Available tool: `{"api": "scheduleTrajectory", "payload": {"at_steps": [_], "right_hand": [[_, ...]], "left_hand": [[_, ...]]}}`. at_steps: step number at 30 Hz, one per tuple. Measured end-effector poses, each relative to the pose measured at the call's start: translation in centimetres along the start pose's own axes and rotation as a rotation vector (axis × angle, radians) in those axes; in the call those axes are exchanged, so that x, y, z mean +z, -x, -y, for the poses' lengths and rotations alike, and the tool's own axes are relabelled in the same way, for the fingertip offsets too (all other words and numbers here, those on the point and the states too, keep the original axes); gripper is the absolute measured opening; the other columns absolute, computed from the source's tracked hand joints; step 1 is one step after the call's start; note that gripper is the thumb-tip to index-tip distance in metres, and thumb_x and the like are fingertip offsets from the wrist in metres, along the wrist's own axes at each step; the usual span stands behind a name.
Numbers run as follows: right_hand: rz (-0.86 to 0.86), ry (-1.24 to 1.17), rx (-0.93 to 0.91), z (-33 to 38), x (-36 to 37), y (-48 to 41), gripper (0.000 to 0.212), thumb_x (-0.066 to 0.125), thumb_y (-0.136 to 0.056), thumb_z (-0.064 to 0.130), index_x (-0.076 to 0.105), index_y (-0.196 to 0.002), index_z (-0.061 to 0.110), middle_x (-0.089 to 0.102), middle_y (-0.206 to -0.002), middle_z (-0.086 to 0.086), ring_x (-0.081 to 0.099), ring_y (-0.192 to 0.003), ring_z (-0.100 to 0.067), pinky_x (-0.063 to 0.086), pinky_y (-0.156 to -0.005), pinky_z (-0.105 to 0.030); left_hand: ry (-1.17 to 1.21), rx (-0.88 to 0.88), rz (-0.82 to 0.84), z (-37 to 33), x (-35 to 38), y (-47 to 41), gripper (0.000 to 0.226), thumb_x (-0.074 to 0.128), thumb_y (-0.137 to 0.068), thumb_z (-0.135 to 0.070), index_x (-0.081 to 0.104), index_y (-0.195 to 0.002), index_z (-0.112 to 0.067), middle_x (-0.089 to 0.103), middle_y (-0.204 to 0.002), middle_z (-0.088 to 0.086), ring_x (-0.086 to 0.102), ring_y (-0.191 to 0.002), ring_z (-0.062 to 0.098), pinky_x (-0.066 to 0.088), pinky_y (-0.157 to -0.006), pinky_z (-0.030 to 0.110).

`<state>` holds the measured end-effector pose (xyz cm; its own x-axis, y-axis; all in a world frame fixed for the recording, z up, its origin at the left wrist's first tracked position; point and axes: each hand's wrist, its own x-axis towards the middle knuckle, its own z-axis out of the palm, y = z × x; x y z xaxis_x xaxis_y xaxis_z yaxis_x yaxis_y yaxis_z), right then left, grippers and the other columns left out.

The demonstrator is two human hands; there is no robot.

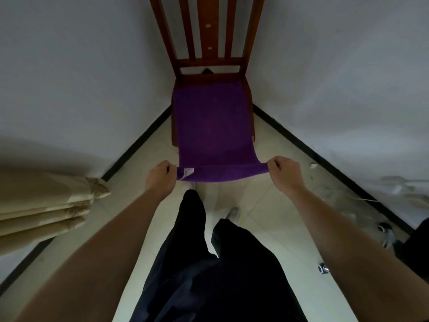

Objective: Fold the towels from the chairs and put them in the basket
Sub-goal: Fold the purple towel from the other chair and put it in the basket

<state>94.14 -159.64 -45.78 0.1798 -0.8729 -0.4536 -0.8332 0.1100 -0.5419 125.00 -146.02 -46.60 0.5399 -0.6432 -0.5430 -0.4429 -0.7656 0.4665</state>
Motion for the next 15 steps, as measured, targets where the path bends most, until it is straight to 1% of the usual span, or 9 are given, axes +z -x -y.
{"api": "scheduleTrajectory", "payload": {"at_steps": [3,5,7,8,11,12,14,15], "right_hand": [[0.008,-0.003,0.000,0.8,-0.2,-1.5,0.025,0.046,-0.096,0.018,0.067,-0.084,0.015,0.061,-0.066,0.003,0.059,-0.060,-0.016,0.044,-0.051,-0.025],[0.011,-0.026,0.013,2.0,-0.2,-3.7,0.021,0.048,-0.095,0.018,0.069,-0.093,0.018,0.064,-0.075,0.006,0.060,-0.065,-0.008,0.042,-0.054,-0.019],[-0.002,-0.046,0.009,3.2,-0.3,-6.4,0.021,0.050,-0.094,0.016,0.068,-0.104,0.019,0.066,-0.087,0.006,0.062,-0.075,-0.008,0.041,-0.059,-0.013],[-0.011,-0.047,0.006,4.0,-0.3,-7.9,0.023,0.050,-0.094,0.015,0.068,-0.108,0.018,0.065,-0.092,0.006,0.063,-0.081,-0.010,0.042,-0.063,-0.013],[-0.039,-0.015,0.002,6.3,0.3,-14.2,0.029,0.050,-0.095,0.013,0.068,-0.117,0.014,0.066,-0.102,0.001,0.059,-0.092,-0.015,0.044,-0.081,-0.022],[-0.054,-0.004,-0.003,6.9,0.8,-16.8,0.030,0.050,-0.095,0.014,0.068,-0.119,0.014,0.068,-0.107,-0.003,0.061,-0.096,-0.018,0.045,-0.086,-0.025],[-0.088,0.029,-0.025,7.6,2.1,-21.9,0.031,0.051,-0.096,0.016,0.068,-0.121,0.016,0.070,-0.117,-0.007,0.064,-0.106,-0.025,0.045,-0.096,-0.029],[-0.099,0.047,-0.037,7.8,2.5,-23.9,0.032,0.051,-0.096,0.017,0.068,-0.123,0.017,0.070,-0.120,-0.008,0.064,-0.109,-0.027,0.044,-0.098,-0.029]], "left_hand": [[0.009,0.005,0.000,-0.4,-0.4,-1.6,0.023,0.040,-0.098,-0.021,0.059,-0.091,-0.010,0.060,-0.080,0.006,0.056,-0.069,0.022,0.040,-0.058,0.031],[0.024,-0.006,-0.013,-1.2,-0.8,-3.8,0.020,0.041,-0.098,-0.020,0.058,-0.095,-0.012,0.059,-0.082,0.003,0.055,-0.069,0.019,0.038,-0.056,0.030],[0.071,-0.024,-0.024,-2.1,-1.3,-6.7,0.015,0.044,-0.097,-0.020,0.057,-0.101,-0.014,0.060,-0.088,0.002,0.055,-0.072,0.018,0.039,-0.058,0.030],[0.112,-0.039,-0.034,-2.7,-1.5,-8.3,0.015,0.046,-0.096,-0.019,0.057,-0.104,-0.013,0.060,-0.091,0.003,0.056,-0.075,0.019,0.040,-0.062,0.030],[0.240,-0.078,-0.041,-4.3,-1.9,-14.6,0.017,0.051,-0.094,-0.018,0.058,-0.108,-0.011,0.061,-0.099,0.003,0.058,-0.085,0.019,0.044,-0.072,0.030],[0.275,-0.084,-0.031,-4.7,-1.8,-17.2,0.018,0.051,-0.094,-0.018,0.058,-0.109,-0.010,0.061,-0.099,0.002,0.058,-0.084,0.017,0.046,-0.072,0.028],[0.307,-0.081,-0.017,-5.4,-1.3,-22.1,0.020,0.049,-0.096,-0.017,0.059,-0.110,-0.009,0.062,-0.097,0.000,0.056,-0.076,0.008,0.044,-0.063,0.022],[0.313,-0.068,-0.021,-5.9,-1.3,-23.9,0.022,0.049,-0.096,-0.018,0.060,-0.111,-0.008,0.063,-0.098,0.001,0.054,-0.073,0.004,0.042,-0.059,0.019]]}}
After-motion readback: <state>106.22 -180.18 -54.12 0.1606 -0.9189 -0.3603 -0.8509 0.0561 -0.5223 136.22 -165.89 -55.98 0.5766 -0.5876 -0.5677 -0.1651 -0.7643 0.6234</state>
